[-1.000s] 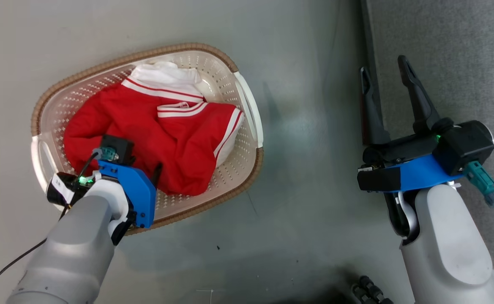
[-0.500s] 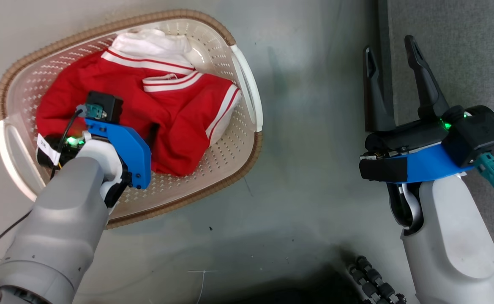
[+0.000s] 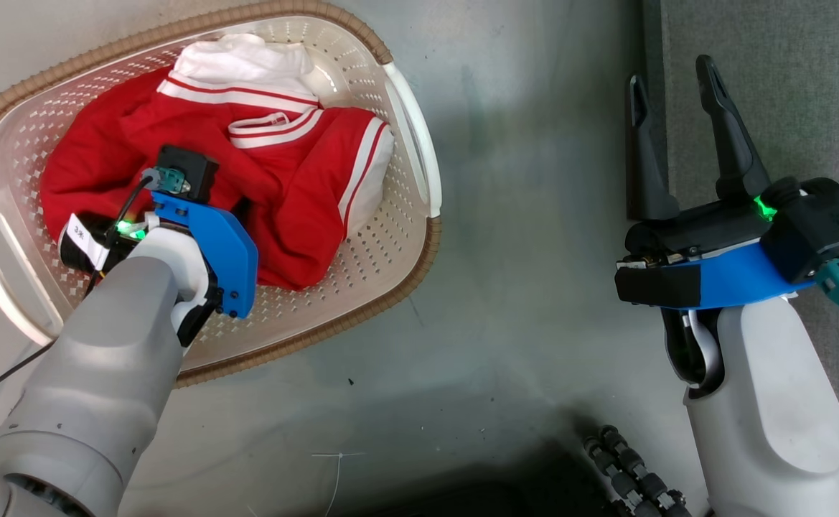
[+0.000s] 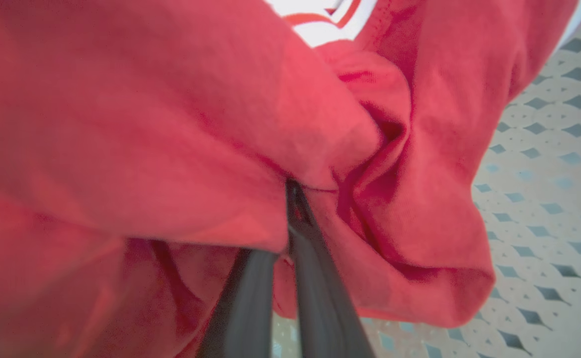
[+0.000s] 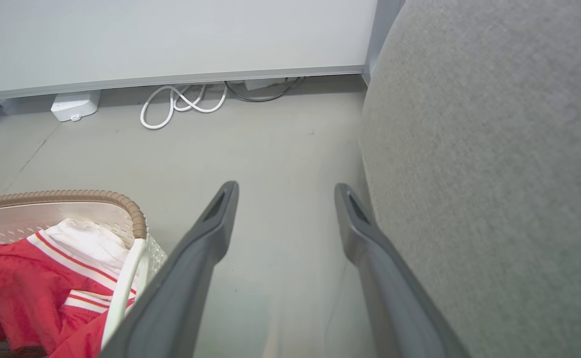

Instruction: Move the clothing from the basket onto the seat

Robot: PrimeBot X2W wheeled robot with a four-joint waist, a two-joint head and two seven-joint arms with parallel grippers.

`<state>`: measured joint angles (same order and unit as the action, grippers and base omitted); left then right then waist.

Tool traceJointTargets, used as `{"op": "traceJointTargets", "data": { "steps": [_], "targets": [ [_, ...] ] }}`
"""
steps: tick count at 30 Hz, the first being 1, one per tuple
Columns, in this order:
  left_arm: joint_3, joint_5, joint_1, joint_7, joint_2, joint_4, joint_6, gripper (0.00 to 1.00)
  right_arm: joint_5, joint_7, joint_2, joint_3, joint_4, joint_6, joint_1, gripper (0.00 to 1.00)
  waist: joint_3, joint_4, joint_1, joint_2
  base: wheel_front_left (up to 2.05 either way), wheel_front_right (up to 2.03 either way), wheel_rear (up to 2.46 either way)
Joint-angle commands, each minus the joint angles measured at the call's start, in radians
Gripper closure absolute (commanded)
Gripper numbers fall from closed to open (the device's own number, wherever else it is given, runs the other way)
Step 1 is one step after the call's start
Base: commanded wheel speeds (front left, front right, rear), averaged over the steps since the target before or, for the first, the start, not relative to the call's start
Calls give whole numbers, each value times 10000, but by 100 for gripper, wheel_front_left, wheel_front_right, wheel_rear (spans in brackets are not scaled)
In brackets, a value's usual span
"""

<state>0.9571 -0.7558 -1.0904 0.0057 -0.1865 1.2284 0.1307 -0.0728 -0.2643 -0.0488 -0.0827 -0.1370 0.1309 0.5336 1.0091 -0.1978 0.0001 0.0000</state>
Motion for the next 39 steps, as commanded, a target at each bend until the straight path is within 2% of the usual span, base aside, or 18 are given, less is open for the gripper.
{"op": "traceJointTargets", "data": {
  "steps": [1,15,31,34,39],
  "targets": [
    [89,-92,-60,-74,-118,8,-8,100,-44,-3,-27,36,-18,-3,159,0,-41,17,-1,0,0,0,0],
    [869,-589,476,-1030,147,-544,-8,100,-10,-3,-27,73,-316,-3,-7,0,-952,423,-1,0,0,0,0],
    [1973,-1361,1556,-2567,604,-1180,-6,100,322,-3,-29,89,-1014,-3,-679,0,-3317,1348,-1,0,0,0,0],
    [2014,-1454,1773,-2658,668,-1249,-6,100,377,-3,-29,120,-1118,-3,-863,0,-3788,1480,-1,0,0,0,0],
    [1557,-1403,2103,-2720,725,-1705,-6,100,398,-3,-29,229,-1325,-3,-1250,0,-4586,1726,-1,0,0,0,0]
  ]
}}
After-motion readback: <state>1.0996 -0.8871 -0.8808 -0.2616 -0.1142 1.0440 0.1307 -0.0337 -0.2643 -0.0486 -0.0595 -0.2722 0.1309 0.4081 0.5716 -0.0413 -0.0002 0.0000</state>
